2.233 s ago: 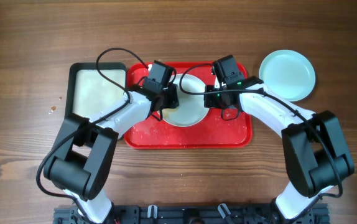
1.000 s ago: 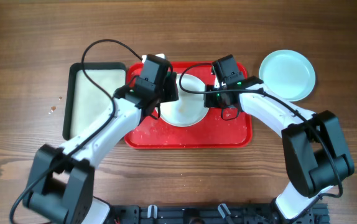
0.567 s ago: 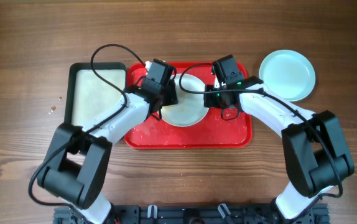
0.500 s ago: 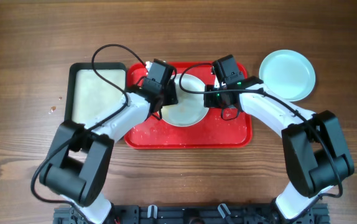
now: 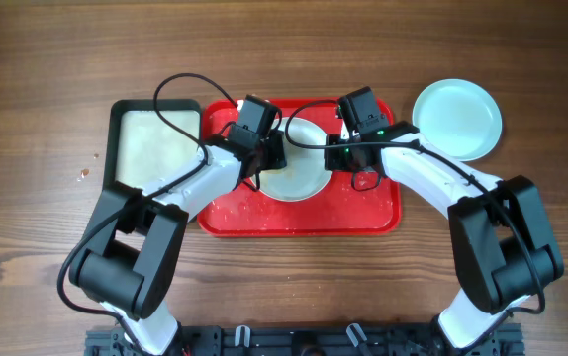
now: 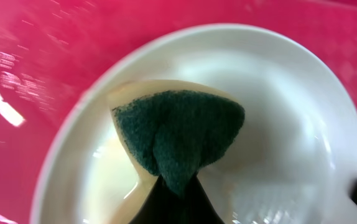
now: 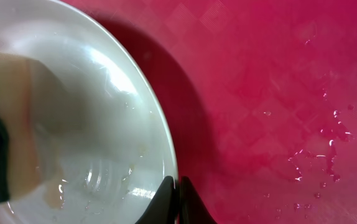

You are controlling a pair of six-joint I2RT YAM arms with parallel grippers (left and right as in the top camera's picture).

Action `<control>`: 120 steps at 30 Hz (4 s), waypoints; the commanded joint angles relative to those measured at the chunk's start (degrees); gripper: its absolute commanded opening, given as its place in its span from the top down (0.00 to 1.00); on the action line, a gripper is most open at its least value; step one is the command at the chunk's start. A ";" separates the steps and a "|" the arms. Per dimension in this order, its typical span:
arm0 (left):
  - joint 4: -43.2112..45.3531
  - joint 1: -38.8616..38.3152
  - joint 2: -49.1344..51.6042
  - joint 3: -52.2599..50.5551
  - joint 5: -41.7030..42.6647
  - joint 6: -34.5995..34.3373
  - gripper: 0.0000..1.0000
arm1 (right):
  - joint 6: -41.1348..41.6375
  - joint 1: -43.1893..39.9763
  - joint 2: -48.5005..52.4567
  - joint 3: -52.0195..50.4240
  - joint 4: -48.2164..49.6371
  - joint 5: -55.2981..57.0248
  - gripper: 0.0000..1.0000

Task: Clean dirty plates on tray and stack at the side
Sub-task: 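Scrub the tilted white plate with the sponge in left gripper, then return left gripper and drop the sponge into the black tray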

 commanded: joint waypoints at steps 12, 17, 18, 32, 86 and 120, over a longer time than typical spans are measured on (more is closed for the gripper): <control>-1.05 -0.66 5.18 0.15 6.32 -1.31 0.96 | -0.55 0.20 -1.64 -0.17 0.59 -1.33 0.96; -0.74 -0.63 6.97 0.15 11.76 -1.29 0.96 | -1.53 0.20 -1.64 -0.17 0.59 -1.36 0.96; -0.81 -0.63 7.02 0.15 13.03 -1.27 0.96 | -1.53 0.20 -1.64 -0.17 0.59 -1.36 0.96; 0.24 1.05 -5.07 0.61 20.96 -0.20 0.96 | -1.73 0.17 -1.64 -0.17 0.98 -1.31 0.96; -7.82 13.88 -12.24 0.61 21.42 0.72 0.96 | -1.73 0.17 -1.64 -0.17 1.01 -1.29 0.96; -24.22 37.97 -13.77 -5.88 -6.69 9.99 0.90 | -1.70 0.17 -1.64 -0.17 1.49 -1.33 0.96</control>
